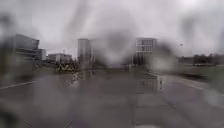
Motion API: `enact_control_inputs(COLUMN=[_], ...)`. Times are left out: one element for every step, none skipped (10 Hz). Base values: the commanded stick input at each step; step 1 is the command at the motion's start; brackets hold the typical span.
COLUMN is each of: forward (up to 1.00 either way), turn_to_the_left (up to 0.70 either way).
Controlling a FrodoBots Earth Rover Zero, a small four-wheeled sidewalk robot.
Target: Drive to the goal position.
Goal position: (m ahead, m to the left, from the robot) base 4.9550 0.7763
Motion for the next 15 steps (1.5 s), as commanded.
enact_control_inputs(forward=[0.07,0.07,0.07,0.07,0.07,0.07,0.07,0.07,0.07,0.07,0.07,0.07,0.07,0.07,0.07], turn_to_the_left=[0.00,0.00,0.00,0.00,0.00,0.00,0.00,0.00,0.00,0.00,0.00,0.00,0.00,0.00,0.00])
